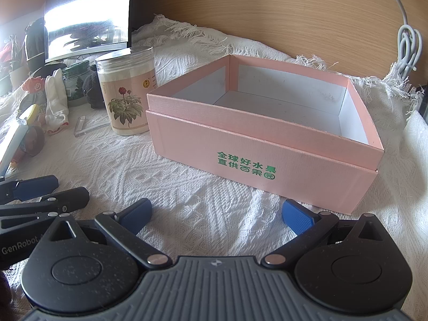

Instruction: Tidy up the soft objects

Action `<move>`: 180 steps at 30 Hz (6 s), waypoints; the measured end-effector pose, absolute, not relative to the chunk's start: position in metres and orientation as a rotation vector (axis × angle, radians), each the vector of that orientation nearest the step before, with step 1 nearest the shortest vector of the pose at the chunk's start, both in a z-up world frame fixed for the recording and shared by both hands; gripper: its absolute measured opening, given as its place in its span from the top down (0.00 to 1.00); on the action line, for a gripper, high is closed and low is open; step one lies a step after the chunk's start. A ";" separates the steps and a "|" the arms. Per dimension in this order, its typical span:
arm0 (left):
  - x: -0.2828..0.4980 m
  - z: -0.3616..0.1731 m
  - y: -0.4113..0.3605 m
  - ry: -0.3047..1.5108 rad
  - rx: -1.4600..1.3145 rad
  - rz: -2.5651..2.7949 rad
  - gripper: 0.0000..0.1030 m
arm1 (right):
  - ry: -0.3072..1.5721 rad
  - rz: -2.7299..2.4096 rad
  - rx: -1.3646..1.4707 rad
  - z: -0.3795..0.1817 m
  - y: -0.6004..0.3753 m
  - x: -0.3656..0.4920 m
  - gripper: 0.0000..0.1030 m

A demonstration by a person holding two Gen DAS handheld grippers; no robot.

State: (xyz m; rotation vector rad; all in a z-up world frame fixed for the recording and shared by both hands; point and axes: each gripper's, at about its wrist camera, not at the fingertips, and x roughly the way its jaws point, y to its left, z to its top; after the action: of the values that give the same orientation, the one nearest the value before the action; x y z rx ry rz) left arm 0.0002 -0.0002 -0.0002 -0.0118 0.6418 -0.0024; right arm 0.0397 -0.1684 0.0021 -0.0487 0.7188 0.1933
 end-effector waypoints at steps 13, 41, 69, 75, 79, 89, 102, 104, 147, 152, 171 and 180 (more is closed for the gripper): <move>0.000 0.000 -0.002 0.642 0.002 0.003 0.50 | 0.719 0.193 -0.049 0.002 -0.168 0.040 0.00; 0.000 0.000 -0.003 0.642 0.009 0.005 0.50 | 0.719 0.192 -0.050 0.002 -0.168 0.040 0.00; -0.021 0.045 0.046 0.582 -0.047 -0.112 0.50 | 0.954 0.197 -0.079 0.021 -0.159 0.061 0.00; -0.020 0.062 0.119 0.586 0.037 0.062 0.53 | 0.943 0.214 -0.116 0.030 -0.149 0.061 0.07; -0.002 0.056 0.175 0.680 -0.166 0.026 0.54 | 0.822 0.251 -0.109 0.050 -0.136 0.044 0.07; 0.019 0.044 0.181 0.768 -0.192 -0.193 0.44 | 0.751 0.345 -0.131 0.066 -0.116 0.021 0.07; -0.003 0.036 0.096 0.860 0.329 -0.471 0.45 | 0.782 0.339 -0.148 0.056 -0.118 0.014 0.07; -0.008 0.038 0.094 0.879 0.349 -0.529 0.45 | 0.773 0.336 -0.146 0.056 -0.119 0.012 0.07; 0.037 0.012 0.098 0.982 0.280 -0.493 0.07 | 0.828 0.264 -0.156 0.042 -0.130 -0.009 0.07; 0.031 0.013 0.102 0.959 0.268 -0.479 0.11 | 0.816 0.278 -0.162 0.045 -0.125 -0.009 0.07; -0.004 0.036 0.125 0.966 0.088 -0.359 0.21 | 0.765 0.386 -0.157 0.068 -0.104 0.010 0.07; -0.004 0.059 0.169 0.925 0.047 -0.188 0.21 | 0.761 0.551 -0.179 0.064 -0.050 0.037 0.15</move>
State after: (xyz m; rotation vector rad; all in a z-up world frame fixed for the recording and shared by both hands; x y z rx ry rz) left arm -0.0040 0.1688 0.0594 0.0470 0.9251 -0.1885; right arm 0.0365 -0.0498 0.0645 -0.1793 0.7607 0.5510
